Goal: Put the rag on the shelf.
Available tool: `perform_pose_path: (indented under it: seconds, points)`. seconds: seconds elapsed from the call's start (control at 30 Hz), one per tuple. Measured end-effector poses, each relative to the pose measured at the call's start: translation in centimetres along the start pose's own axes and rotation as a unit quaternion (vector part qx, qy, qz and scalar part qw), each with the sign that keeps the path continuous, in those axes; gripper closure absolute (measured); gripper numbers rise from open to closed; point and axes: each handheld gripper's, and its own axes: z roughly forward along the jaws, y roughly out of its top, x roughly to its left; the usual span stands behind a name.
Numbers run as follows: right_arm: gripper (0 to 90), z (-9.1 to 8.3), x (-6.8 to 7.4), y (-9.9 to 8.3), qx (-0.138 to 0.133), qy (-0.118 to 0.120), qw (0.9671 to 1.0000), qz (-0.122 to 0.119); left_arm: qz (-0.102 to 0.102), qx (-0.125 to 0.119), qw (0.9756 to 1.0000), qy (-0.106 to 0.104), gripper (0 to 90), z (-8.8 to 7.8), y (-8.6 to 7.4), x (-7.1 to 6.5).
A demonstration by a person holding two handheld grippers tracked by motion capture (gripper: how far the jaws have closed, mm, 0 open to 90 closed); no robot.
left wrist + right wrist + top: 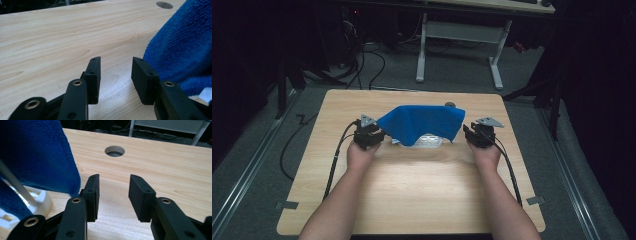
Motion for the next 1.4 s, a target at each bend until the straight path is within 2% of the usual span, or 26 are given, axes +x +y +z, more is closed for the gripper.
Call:
perform_pose_path:
  seconds: [0.23, 0.33, 0.4, 0.47, 0.53, 0.6, 0.63, 0.77, 0.87, 0.9, 1.0, 1.07, 1.23, 1.33, 1.4]
  points:
    - [61.4, -0.5, 0.1, -0.7, -0.004, -0.002, 1.0, -0.002, 0.005, 0.0, 1.0, 0.007, 57.0, -0.9, -0.6, 0.2]
    - [60.6, -0.9, 0.1, -1.1, 0.002, -0.004, 1.0, -0.003, 0.011, 0.002, 0.9999, 0.007, 55.9, -1.5, -0.9, -0.1]
    - [60.7, -1.4, 0.2, -1.5, -0.009, -0.003, 0.9999, -0.005, 0.012, -0.007, 0.9999, 0.008, 55.5, -2.1, -1.2, -0.4]
    - [59.0, -2.0, 0.2, -1.8, 0.001, -0.005, 0.9999, -0.011, 0.011, -0.005, 0.9999, 0.007, 55.2, -2.7, -1.5, -0.7]
    - [58.0, -2.9, 0.4, -2.5, -0.011, -0.003, 0.9998, -0.018, 0.016, -0.008, 0.9997, 0.015, 54.9, -3.7, -2.1, -1.2]
    - [57.7, -3.7, 0.4, -2.8, -0.007, -0.001, 0.9997, -0.023, 0.015, -0.006, 0.9998, 0.015, 55.4, -4.6, -2.9, -1.6]
    - [57.0, -4.4, 0.4, -3.3, -0.019, 0.004, 0.9996, -0.019, 0.018, -0.007, 0.9997, 0.016, 55.3, -5.0, -3.2, -1.8]
    - [55.5, -6.4, 0.4, -4.6, -0.023, 0.001, 0.9996, -0.016, 0.027, -0.005, 0.9995, 0.015, 54.9, -7.2, -4.9, -2.7]
    - [53.7, -8.2, 0.4, -5.7, -0.029, 0.001, 0.9995, -0.011, 0.057, -0.001, 0.9981, 0.022, 54.2, -8.9, -6.0, -3.5]
    - [53.1, -8.9, 0.5, -6.2, -0.031, -0.003, 0.9994, -0.014, 0.06, -0.002, 0.998, 0.02, 53.9, -9.5, -6.4, -3.7]
    - [49.4, -10.3, 0.7, -7.0, -0.032, 0.004, 0.9994, -0.008, 0.041, -0.005, 0.9991, -0.001, 53.7, -11.0, -7.4, -4.2]
    - [47.9, -11.4, 1.0, -7.6, -0.031, 0.004, 0.9994, -0.014, 0.041, 0.003, 0.9991, -0.007, 53.5, -11.9, -8.1, -4.8]
    - [46.1, -14.4, 2.2, -9.6, -0.023, 0.016, 0.9995, -0.018, 0.029, -0.008, 0.9992, -0.027, 51.8, -14.5, -9.5, -5.9]
    - [45.7, -15.2, 2.8, -10.2, -0.021, 0.02, 0.9991, -0.03, 0.03, -0.012, 0.999, -0.03, 50.8, -15.0, -9.7, -6.0]
    - [45.6, -15.3, 2.9, -10.2, -0.022, 0.019, 0.9991, -0.03, 0.023, -0.01, 0.9992, -0.031, 50.3, -14.9, -9.7, -5.8]
